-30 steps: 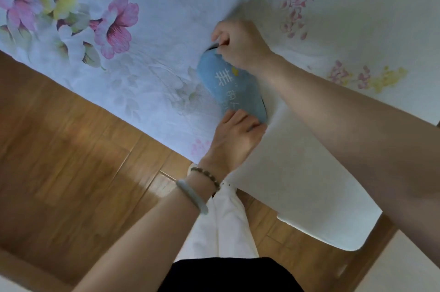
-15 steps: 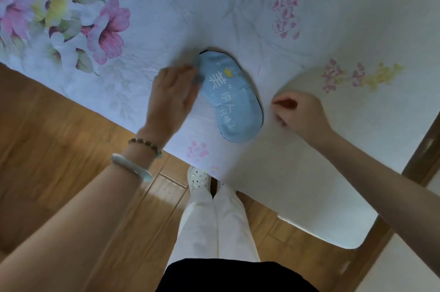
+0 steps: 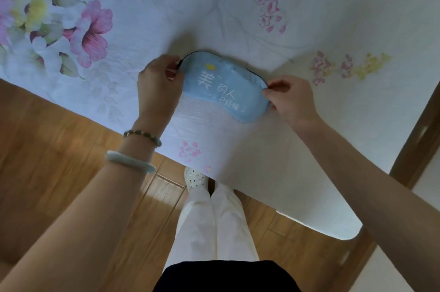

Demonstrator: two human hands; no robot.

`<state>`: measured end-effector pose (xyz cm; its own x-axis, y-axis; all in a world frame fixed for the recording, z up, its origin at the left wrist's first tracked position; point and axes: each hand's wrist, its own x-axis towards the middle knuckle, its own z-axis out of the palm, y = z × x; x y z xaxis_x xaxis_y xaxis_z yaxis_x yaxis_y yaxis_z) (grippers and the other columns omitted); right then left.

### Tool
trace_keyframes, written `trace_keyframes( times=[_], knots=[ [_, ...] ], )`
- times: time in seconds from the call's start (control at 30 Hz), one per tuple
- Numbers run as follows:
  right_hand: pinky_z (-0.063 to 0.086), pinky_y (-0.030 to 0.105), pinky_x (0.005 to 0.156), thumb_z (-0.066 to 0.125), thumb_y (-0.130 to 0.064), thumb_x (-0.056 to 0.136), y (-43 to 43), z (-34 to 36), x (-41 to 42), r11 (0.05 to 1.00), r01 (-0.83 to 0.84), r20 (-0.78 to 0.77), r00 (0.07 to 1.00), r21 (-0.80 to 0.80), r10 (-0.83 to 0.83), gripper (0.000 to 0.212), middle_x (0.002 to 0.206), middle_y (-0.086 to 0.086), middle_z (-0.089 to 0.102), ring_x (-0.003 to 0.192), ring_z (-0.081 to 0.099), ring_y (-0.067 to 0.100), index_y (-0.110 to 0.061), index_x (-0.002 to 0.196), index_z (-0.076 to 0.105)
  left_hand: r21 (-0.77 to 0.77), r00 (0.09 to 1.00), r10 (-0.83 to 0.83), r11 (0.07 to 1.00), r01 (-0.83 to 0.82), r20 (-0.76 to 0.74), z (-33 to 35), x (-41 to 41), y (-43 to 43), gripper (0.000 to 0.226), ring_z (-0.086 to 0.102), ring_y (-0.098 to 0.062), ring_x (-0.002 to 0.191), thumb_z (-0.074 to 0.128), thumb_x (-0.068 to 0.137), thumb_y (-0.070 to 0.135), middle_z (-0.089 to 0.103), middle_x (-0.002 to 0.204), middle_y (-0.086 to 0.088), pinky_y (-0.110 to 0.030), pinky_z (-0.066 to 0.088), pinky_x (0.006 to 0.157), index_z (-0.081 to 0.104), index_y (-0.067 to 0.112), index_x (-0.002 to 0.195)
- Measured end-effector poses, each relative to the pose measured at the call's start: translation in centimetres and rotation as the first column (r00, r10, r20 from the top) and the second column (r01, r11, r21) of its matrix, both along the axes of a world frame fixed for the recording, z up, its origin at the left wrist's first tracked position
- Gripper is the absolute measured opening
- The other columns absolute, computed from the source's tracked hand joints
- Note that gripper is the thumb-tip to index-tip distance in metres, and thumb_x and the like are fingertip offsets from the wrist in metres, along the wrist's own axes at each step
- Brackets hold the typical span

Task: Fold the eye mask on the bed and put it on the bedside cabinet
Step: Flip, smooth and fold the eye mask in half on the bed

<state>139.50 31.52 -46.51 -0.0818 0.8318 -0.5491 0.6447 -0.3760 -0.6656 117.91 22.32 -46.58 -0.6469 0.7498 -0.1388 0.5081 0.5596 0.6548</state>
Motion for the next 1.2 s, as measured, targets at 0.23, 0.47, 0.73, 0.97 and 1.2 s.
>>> trace_keyframes(
  times=[0.23,0.47,0.73,0.97,1.2],
  knots=[
    [0.042,0.006,0.065,0.061,-0.005,0.075,2.9,0.5,-2.4,0.946,-0.299,0.067,0.954,0.123,0.292,0.023,0.081,-0.004,0.066,0.074,0.059,0.006,-0.012,0.093,0.073,-0.033,0.944,0.274,0.961,-0.273,0.184,-0.2,2.7,-4.9,0.028,0.058,0.006,0.071,0.064,0.081,0.010,0.067,0.093,0.004,0.003,0.039,0.062,0.066,0.012,0.109],
    [0.051,0.031,0.073,0.065,-0.012,0.078,3.6,1.0,-2.3,0.942,-0.331,0.091,0.938,-0.060,0.335,0.019,0.088,0.004,0.065,0.076,0.060,0.017,-0.009,0.097,0.067,-0.057,0.970,-0.163,0.986,0.155,-0.180,0.1,4.3,-4.5,0.055,0.039,-0.038,0.132,0.054,0.091,0.020,0.041,0.144,-0.022,-0.040,0.025,0.108,0.040,-0.001,0.139],
    [0.048,0.021,0.058,0.069,-0.007,0.076,3.6,1.8,-0.6,0.903,-0.311,-0.017,0.947,-0.295,0.320,0.017,0.085,0.007,0.068,0.066,0.062,0.012,-0.010,0.093,0.066,-0.386,0.749,-0.587,0.796,0.467,-0.305,-2.3,8.4,-1.4,0.086,0.013,-0.029,0.147,0.019,0.092,0.064,0.018,0.158,-0.018,-0.049,-0.004,0.117,0.014,-0.001,0.148],
    [0.054,0.022,0.060,0.068,-0.001,0.074,2.9,1.5,-0.3,0.916,-0.260,-0.054,0.965,-0.306,0.256,0.011,0.076,0.007,0.067,0.063,0.064,0.012,-0.004,0.085,0.067,-0.391,0.739,-0.606,0.782,0.485,-0.294,-3.6,8.2,-1.2,0.085,0.023,-0.028,0.145,0.025,0.093,0.063,0.027,0.155,-0.018,-0.050,0.005,0.118,0.024,-0.002,0.146],
    [0.057,0.033,0.077,0.056,0.003,0.082,1.1,2.7,-1.2,0.910,-0.100,-0.362,0.930,-0.402,-0.057,0.016,0.082,0.006,0.070,0.077,0.069,0.020,-0.011,0.076,0.062,-0.361,0.759,-0.592,0.793,0.490,-0.271,-2.2,7.4,-1.7,0.082,0.018,-0.031,0.145,0.022,0.094,0.060,0.023,0.156,-0.020,-0.050,0.006,0.118,0.022,-0.003,0.147]
  ],
)
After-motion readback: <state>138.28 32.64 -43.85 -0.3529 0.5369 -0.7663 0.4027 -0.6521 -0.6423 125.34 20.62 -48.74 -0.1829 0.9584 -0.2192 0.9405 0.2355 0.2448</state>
